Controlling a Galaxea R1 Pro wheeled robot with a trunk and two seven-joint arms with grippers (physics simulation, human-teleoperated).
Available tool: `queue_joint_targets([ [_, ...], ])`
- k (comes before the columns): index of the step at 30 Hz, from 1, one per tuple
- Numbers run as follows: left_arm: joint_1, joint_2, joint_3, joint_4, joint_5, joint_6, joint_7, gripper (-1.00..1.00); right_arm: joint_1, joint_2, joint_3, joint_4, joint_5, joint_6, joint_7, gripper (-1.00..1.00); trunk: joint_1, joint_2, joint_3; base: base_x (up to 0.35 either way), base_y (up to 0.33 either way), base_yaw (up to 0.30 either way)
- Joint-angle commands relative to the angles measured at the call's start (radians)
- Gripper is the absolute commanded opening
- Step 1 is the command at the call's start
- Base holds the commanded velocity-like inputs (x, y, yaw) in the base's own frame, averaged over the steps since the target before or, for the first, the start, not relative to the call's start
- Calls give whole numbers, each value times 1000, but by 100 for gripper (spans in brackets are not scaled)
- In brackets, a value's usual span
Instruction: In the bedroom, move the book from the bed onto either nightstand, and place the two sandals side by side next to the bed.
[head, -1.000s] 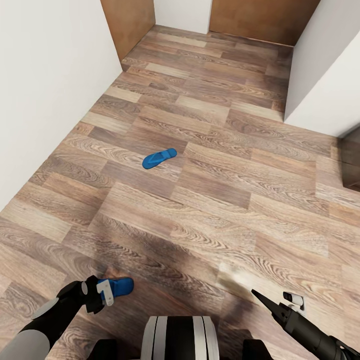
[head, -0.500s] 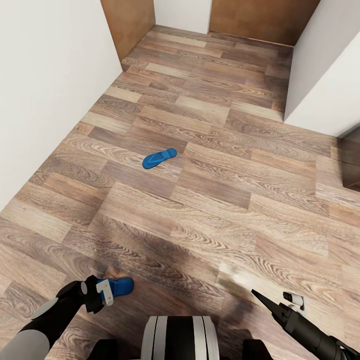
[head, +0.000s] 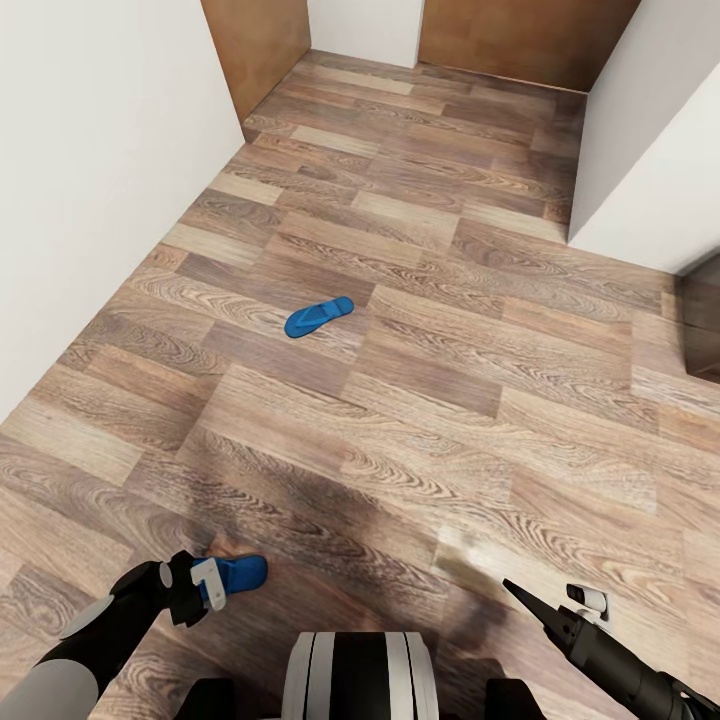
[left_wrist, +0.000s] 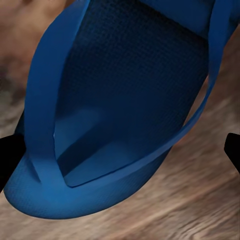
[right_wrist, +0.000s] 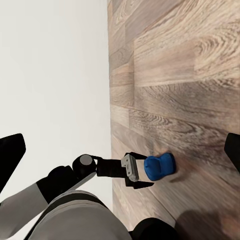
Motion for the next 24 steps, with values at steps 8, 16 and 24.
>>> queue_joint_targets([
  [8, 0, -1, -3, 2, -4, 6, -3, 100, 0, 0, 0, 0, -3, 11, 2, 100, 0, 0, -1, 0, 0, 0],
  [16, 0, -4, -2, 4, -4, 7, 0, -100, 0, -2, 0, 0, -4, 12, 2, 100, 0, 0, -1, 0, 0, 0],
  [24, 0, -8, -1, 2, -4, 10, 1, -100, 0, -3, -1, 1, -4, 12, 2, 100, 0, 0, -1, 0, 0, 0],
])
